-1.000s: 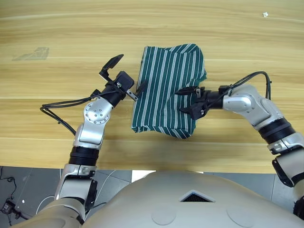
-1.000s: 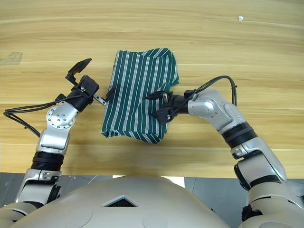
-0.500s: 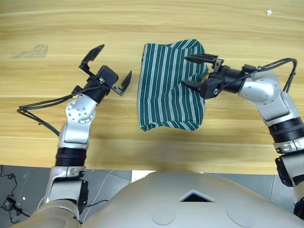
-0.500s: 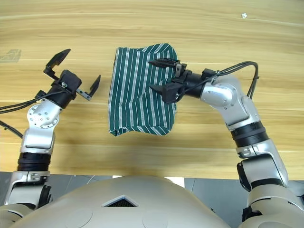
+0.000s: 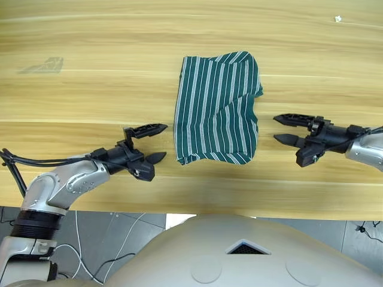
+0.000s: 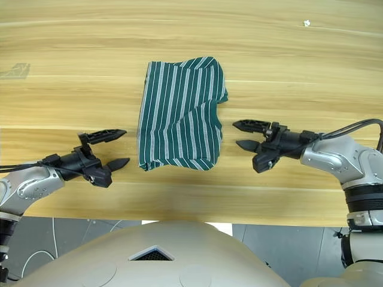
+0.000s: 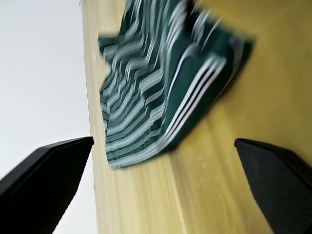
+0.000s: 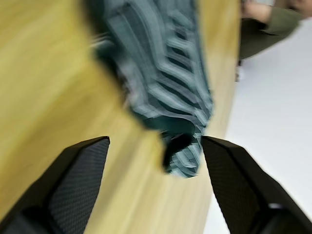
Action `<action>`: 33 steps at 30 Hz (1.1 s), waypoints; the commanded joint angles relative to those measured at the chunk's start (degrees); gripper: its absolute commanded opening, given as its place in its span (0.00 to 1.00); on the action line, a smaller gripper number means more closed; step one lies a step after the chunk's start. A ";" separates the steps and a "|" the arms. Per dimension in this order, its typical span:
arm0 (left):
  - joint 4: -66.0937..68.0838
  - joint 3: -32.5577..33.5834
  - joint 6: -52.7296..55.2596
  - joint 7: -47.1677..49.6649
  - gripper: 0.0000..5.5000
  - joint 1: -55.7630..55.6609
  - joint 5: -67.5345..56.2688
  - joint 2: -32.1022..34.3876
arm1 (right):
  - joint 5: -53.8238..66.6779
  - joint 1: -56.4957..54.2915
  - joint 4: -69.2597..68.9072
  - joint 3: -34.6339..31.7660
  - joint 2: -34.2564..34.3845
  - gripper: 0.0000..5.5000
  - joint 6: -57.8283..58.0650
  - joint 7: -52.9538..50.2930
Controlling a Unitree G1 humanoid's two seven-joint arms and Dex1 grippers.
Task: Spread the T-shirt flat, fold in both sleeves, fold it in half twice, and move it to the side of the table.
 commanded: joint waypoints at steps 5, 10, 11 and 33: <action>6.89 -6.83 -2.64 9.50 0.98 -8.03 16.83 -1.86 | -10.70 -6.79 6.02 10.72 4.33 0.64 -3.46 -6.66; 9.37 -12.18 -4.34 15.13 0.98 -12.41 24.40 -1.01 | -10.78 -11.54 8.84 16.39 8.34 0.64 -3.17 -6.85; 9.07 -13.09 -4.87 15.68 0.98 -12.26 25.08 -0.46 | -11.04 -12.31 9.08 17.41 9.03 0.64 -3.07 -6.99; 12.24 -20.21 -4.69 15.63 0.32 -14.40 22.23 1.73 | -0.87 -12.83 9.75 23.56 8.33 0.13 -2.91 -0.86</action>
